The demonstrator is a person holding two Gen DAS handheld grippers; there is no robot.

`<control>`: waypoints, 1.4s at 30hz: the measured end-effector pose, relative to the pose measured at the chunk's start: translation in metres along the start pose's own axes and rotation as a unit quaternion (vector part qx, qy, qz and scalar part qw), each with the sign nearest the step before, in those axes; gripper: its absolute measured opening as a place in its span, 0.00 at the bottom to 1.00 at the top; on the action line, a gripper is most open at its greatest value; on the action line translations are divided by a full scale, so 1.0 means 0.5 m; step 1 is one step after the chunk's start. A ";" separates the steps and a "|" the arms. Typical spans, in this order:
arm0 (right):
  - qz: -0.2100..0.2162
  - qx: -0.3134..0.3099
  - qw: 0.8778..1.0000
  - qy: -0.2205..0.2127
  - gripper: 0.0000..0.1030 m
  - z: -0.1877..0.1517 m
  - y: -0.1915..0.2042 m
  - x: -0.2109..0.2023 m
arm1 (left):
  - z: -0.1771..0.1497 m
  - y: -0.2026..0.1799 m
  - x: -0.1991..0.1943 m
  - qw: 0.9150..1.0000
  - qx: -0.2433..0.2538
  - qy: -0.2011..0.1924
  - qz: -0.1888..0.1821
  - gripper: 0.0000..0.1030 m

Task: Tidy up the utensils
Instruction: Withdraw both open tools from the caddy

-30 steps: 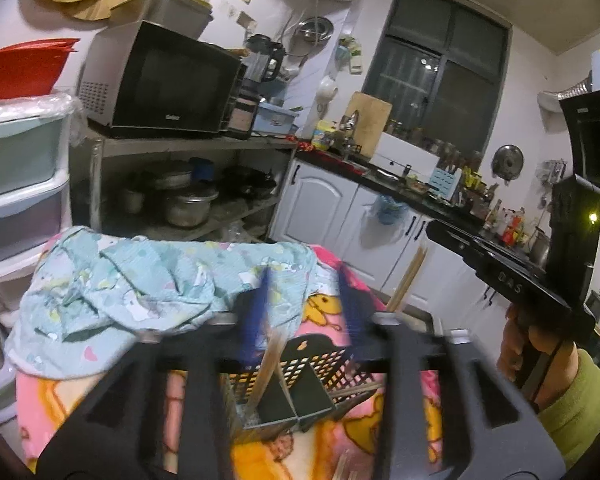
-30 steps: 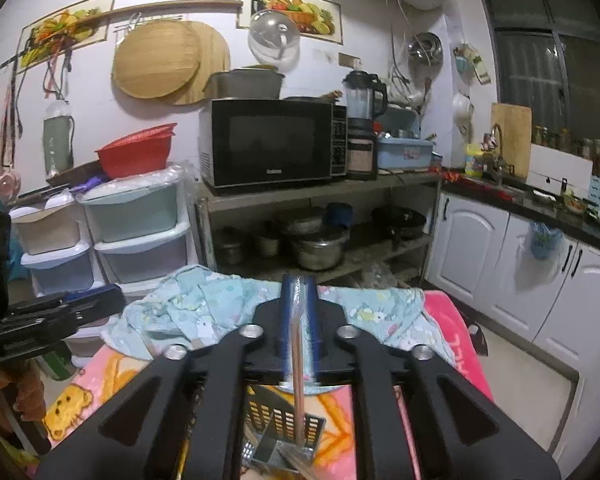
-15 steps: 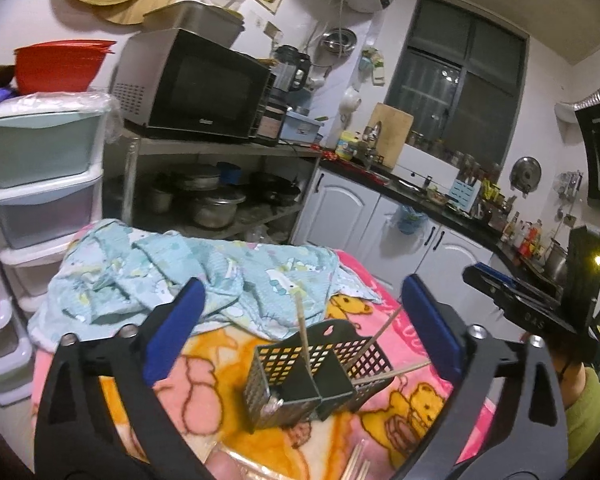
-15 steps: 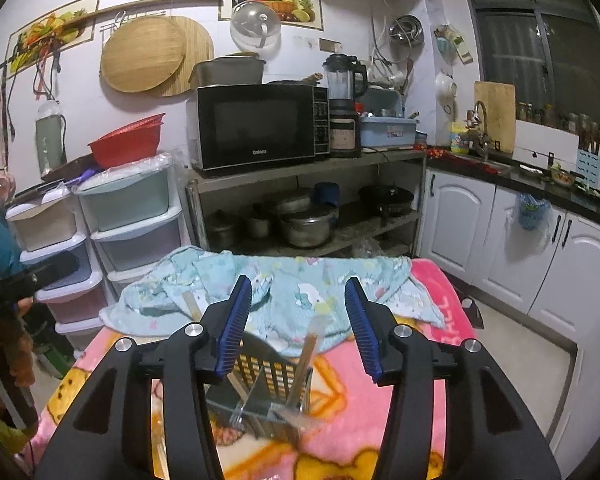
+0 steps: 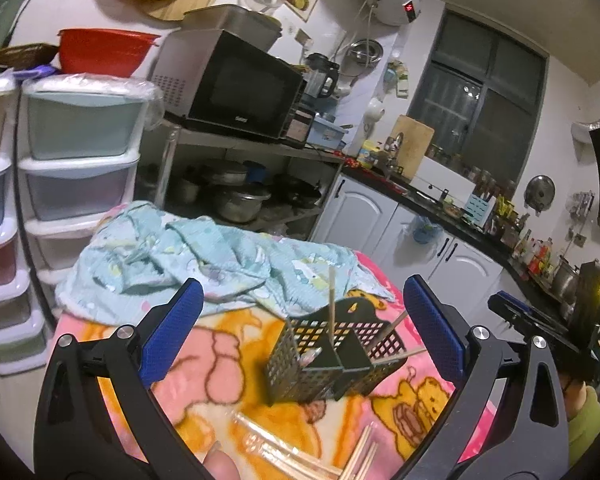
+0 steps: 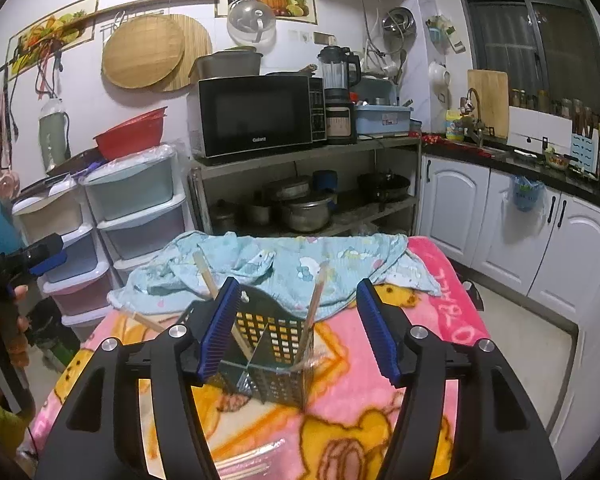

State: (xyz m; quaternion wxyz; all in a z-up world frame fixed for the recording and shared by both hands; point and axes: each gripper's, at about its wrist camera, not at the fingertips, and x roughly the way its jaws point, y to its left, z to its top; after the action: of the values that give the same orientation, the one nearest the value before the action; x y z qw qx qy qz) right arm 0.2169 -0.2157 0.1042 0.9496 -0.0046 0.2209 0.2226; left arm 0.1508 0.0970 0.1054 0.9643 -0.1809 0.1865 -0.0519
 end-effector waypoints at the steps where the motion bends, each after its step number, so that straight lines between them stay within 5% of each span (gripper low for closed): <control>1: 0.001 0.000 1.000 0.001 0.57 -0.004 0.001 -0.002 | -0.004 0.003 -0.002 1.000 -0.002 0.002 0.002 0.90; 42: 0.048 -0.041 0.991 0.119 0.60 -0.196 0.077 0.019 | -0.172 0.044 -0.006 0.995 -0.007 0.090 0.036 0.90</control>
State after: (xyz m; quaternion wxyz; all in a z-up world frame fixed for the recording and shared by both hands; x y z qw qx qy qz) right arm 0.1671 -0.1874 0.0153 0.9039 -0.0593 0.3225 0.2748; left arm 0.1161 0.0898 0.0238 0.9435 -0.1756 0.2793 -0.0319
